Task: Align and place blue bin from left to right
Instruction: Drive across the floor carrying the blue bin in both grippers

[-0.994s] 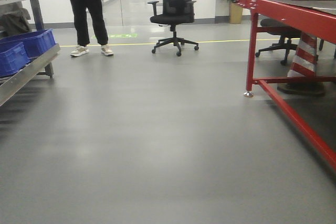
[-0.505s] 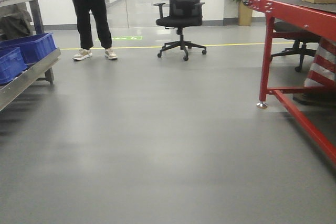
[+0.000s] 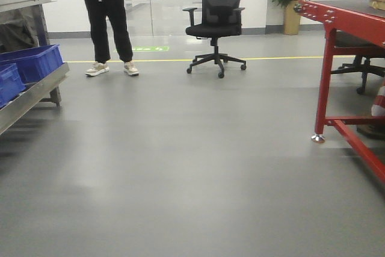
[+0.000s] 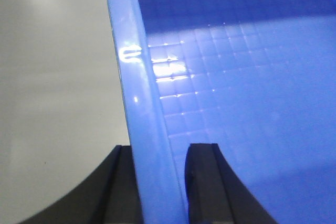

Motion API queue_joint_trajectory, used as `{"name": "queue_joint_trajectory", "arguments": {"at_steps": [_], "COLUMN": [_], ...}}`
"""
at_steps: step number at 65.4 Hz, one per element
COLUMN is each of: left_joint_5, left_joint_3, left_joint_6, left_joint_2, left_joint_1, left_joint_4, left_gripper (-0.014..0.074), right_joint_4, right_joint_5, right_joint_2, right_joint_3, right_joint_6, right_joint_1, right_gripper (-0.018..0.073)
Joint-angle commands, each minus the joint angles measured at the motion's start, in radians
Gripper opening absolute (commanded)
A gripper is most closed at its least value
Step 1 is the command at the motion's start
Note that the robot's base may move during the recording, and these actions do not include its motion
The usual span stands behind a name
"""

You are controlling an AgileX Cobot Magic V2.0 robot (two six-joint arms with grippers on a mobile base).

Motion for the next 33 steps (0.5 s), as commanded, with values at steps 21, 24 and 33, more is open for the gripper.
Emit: {"name": "queue_joint_trajectory", "arguments": {"at_steps": [21, 24, 33], "left_joint_5": [-0.067, -0.067, -0.067], "left_joint_3": [-0.014, -0.014, -0.014], "left_joint_6": [0.019, 0.019, 0.019], "left_joint_2": [-0.029, -0.029, -0.029], "left_joint_1": [-0.003, -0.003, -0.003], "left_joint_4": [0.007, 0.007, 0.007], "left_gripper": [-0.0009, -0.0009, -0.0009], "right_joint_4": [-0.055, -0.055, -0.055], "right_joint_5": [-0.143, -0.143, -0.143], "right_joint_2": [-0.019, -0.019, -0.019], "right_joint_3": [-0.014, -0.014, -0.014], "right_joint_6": [-0.022, -0.022, -0.022], "right_joint_1": [-0.007, -0.007, -0.007], "right_gripper": [-0.007, -0.007, -0.007]}}
